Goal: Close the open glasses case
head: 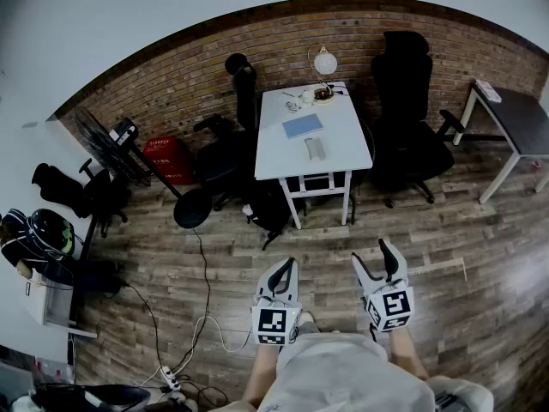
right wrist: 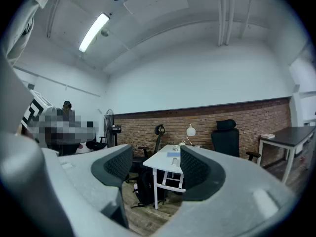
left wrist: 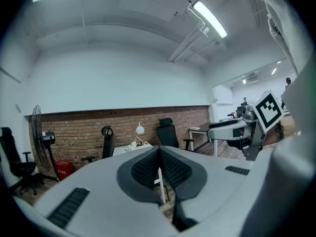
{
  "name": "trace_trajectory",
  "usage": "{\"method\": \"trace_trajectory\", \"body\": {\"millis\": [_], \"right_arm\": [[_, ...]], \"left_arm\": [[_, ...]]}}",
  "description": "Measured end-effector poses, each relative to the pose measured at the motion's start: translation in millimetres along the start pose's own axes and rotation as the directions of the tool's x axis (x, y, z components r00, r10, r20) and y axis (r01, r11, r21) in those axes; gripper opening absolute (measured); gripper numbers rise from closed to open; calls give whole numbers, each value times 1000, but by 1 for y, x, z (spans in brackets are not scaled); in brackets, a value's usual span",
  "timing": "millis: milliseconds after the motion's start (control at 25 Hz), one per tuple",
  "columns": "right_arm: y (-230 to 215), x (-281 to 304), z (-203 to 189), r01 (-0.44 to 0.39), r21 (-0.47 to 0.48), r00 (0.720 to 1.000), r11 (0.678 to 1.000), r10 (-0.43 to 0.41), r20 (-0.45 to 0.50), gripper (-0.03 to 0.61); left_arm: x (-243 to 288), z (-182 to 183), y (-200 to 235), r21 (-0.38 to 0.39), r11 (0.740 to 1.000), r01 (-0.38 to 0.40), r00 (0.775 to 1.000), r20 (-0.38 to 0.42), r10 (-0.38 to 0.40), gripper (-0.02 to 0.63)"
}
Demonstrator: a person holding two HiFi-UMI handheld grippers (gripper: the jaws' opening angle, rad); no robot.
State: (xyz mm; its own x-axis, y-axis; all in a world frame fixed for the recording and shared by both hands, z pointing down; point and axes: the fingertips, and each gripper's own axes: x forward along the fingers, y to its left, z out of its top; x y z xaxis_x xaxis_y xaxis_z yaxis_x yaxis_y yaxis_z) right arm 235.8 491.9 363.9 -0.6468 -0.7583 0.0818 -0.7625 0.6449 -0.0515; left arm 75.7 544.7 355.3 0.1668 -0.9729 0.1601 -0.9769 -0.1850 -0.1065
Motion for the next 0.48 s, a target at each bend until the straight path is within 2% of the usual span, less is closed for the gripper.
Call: {"method": "trace_trajectory", "body": {"millis": [480], "right_arm": [[-7, 42, -6, -36, -40, 999, 999, 35, -26, 304]], "left_arm": [[39, -5, 19, -6, 1000, 8, 1000, -12, -8, 3]]}}
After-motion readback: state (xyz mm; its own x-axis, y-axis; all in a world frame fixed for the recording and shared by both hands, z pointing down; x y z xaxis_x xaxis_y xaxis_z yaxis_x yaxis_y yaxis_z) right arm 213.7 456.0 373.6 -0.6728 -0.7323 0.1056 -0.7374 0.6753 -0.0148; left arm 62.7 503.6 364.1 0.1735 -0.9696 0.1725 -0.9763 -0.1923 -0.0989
